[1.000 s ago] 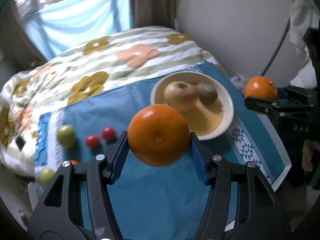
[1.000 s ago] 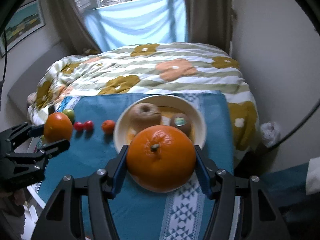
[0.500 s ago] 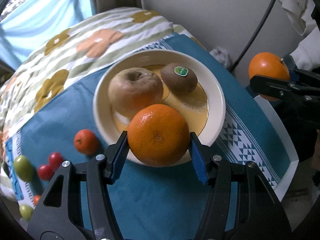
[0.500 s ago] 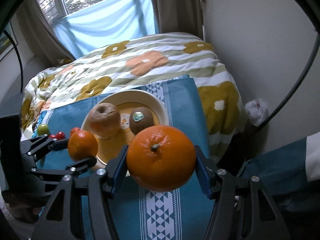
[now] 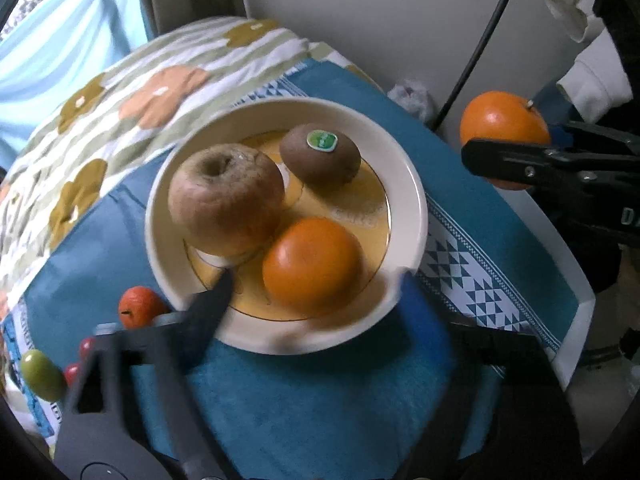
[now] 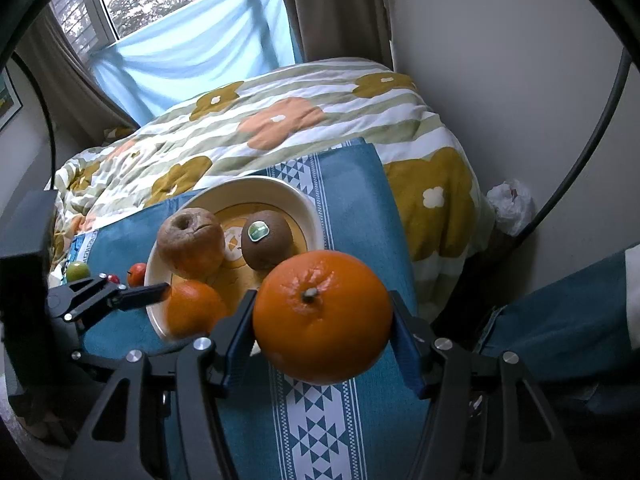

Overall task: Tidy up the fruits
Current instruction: 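Place the orange and tangerine into the white bowl, opening both grippers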

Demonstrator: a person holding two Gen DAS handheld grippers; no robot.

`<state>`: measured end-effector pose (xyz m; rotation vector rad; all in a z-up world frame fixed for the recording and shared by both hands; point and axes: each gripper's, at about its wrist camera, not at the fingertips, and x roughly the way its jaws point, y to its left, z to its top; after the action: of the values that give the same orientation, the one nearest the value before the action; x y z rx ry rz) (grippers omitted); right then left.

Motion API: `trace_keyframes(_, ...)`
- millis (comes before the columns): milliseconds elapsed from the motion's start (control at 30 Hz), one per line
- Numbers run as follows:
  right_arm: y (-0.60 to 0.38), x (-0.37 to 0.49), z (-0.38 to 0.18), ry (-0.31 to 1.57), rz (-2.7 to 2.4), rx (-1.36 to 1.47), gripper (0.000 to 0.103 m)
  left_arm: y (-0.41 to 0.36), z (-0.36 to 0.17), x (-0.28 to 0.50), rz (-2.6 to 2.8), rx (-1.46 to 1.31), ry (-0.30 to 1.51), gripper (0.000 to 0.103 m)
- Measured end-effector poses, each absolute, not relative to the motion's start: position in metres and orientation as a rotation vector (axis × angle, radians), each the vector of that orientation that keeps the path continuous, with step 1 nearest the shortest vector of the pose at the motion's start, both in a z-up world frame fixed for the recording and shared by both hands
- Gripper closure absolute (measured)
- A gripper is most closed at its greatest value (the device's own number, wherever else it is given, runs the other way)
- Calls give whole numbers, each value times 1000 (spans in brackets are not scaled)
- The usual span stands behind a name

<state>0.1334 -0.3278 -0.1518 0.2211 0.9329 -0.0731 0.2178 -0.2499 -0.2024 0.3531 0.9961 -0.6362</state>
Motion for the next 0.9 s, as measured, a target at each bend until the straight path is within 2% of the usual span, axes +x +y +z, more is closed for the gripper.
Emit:
trace_keyframes(600,-304,147,-148,952,38,172,46,-194,-176,210,-470,298,980,0)
trace_keyframes(900,-292,170,-173,1007,130,145,46,-152,-164,195,-380,239,970,0)
